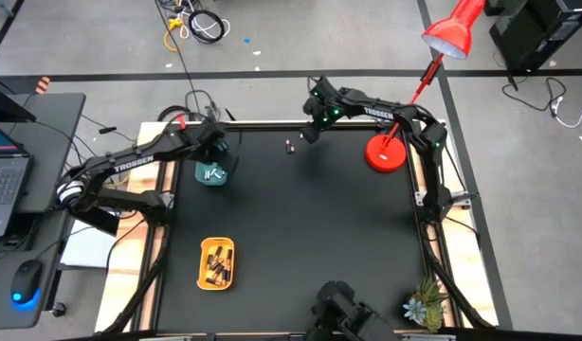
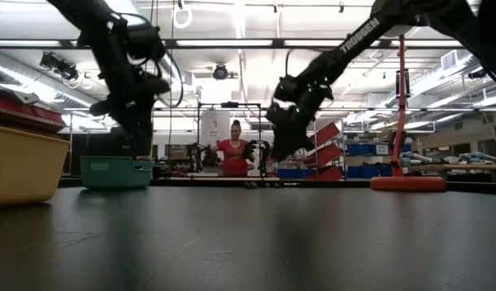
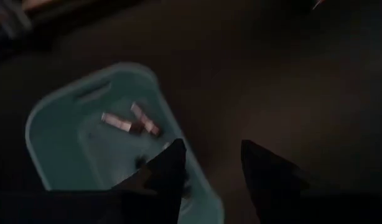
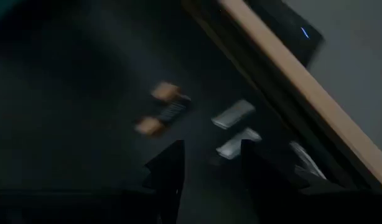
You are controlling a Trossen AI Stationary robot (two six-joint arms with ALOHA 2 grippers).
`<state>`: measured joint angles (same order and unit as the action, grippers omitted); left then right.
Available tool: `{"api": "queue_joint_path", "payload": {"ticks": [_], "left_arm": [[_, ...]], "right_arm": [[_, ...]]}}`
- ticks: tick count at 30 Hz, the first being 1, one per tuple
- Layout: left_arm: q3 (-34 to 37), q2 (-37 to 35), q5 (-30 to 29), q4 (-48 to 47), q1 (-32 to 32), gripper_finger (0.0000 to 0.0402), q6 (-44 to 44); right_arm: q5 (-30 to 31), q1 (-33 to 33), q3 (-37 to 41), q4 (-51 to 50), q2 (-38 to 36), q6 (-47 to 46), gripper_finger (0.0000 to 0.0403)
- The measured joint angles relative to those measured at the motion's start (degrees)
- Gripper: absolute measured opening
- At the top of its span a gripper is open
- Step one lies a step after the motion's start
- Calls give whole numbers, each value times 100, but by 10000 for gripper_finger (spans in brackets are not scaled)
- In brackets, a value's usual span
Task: Sort batteries
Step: Put the white battery into the blue bin
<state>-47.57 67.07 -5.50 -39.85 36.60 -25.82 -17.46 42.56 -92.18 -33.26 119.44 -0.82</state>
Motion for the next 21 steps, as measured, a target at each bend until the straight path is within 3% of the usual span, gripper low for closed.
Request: {"api": "queue_joint_path", "payload": {"ticks": [10, 21], "left_arm": [[-348, -2, 26, 535, 0, 163, -1], [-348, -2, 266, 559, -2, 163, -38]], "right_arm": [[993, -191, -20, -80, 310, -81, 165], [1550, -360, -42, 499, 589, -554, 165]]}}
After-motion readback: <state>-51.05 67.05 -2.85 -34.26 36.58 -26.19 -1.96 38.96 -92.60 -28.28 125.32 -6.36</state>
